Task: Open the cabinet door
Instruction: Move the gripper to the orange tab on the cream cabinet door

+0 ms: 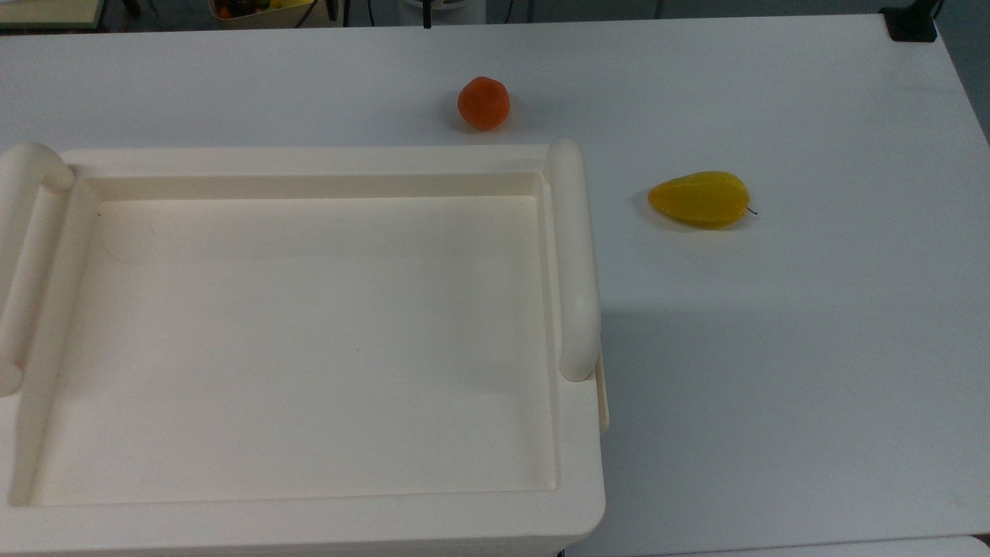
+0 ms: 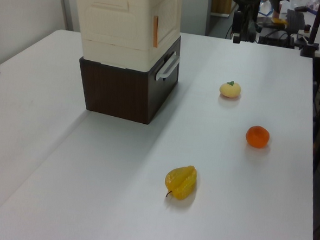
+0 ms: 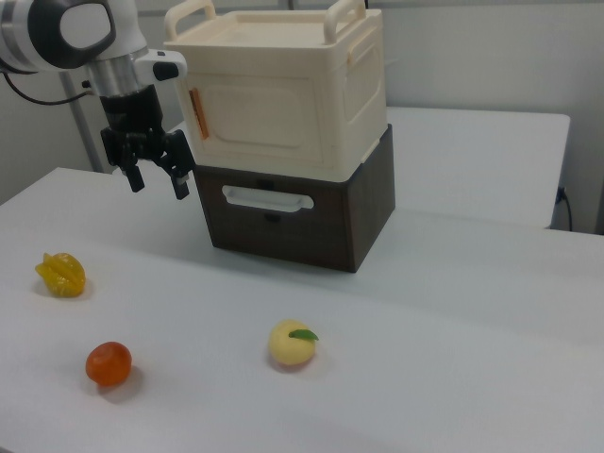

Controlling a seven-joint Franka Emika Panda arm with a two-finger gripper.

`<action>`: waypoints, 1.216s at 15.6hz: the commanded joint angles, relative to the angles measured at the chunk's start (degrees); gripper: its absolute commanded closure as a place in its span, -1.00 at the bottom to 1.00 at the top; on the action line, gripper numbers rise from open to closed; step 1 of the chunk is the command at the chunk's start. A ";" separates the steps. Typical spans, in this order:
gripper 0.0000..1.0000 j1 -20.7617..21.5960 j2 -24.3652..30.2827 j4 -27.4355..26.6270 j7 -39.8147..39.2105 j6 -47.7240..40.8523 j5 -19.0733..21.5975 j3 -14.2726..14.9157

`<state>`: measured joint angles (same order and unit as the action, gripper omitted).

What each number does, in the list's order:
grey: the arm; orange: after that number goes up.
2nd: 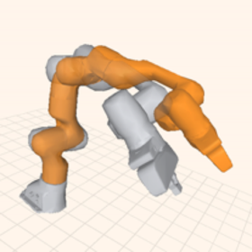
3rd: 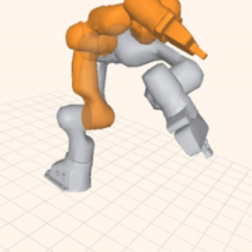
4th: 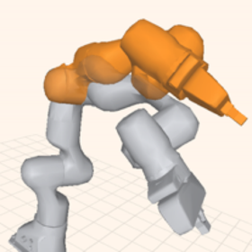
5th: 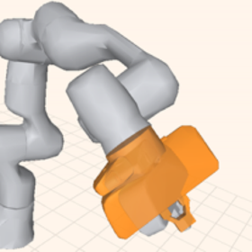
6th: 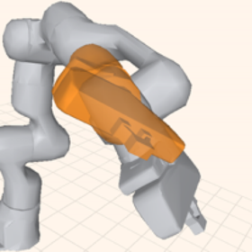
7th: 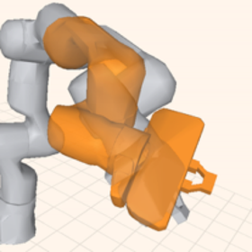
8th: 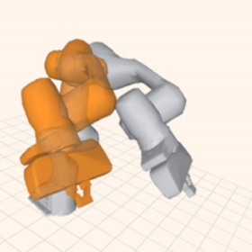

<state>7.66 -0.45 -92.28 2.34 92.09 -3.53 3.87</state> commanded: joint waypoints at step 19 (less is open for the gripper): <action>-1.00 6.67 -12.99 9.74 7.05 29.19 -0.60 0.17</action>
<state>12.36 -9.85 -86.25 6.24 117.13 -3.46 3.62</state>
